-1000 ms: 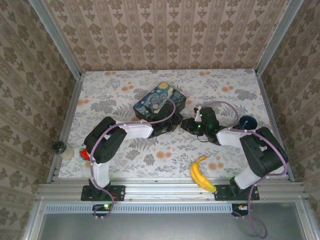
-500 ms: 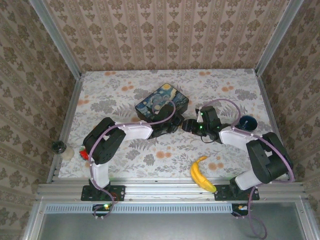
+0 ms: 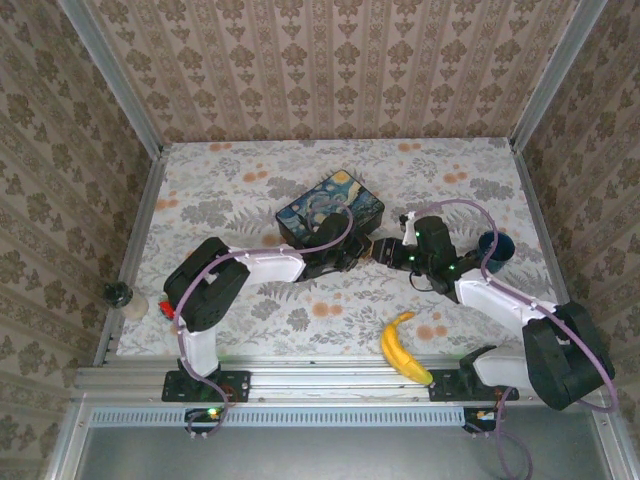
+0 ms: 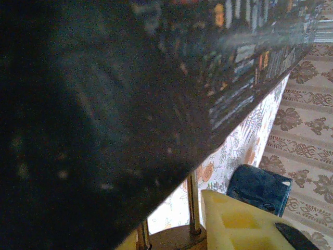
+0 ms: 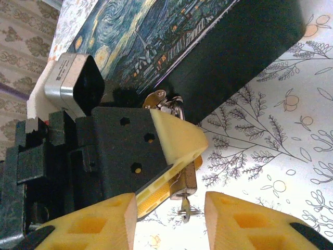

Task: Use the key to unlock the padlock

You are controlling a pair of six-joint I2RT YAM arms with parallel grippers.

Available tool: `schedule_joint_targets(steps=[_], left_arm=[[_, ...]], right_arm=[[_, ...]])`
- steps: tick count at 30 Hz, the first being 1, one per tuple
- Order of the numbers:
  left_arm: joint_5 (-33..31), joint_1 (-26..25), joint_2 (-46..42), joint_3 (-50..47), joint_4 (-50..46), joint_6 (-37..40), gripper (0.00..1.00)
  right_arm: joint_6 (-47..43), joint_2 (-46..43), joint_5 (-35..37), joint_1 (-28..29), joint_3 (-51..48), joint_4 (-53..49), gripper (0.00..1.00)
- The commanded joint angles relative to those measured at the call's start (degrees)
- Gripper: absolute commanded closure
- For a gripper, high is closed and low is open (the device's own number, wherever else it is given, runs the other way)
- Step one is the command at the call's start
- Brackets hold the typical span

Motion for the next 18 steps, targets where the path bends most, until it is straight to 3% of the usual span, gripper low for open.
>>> schedule_joint_targets(steps=[1, 9, 18], left_arm=[[7.45, -1.71, 1.55, -1.37, -4.35, -3.27, 1.00], [7.71, -1.83, 2.06, -0.59, -4.26, -3.24, 1.00], [8.24, -2.00, 2.16, 0.28, -4.87, -2.92, 1.00]], right_arm=[[1.22, 0.51, -1.52, 0.57, -1.80, 3.10, 0.63], [2.13, 2.23, -0.80, 1.77, -3.04, 3.98, 0.66], [4.13, 6.68, -1.15, 1.97, -2.30, 9.56, 0.78]])
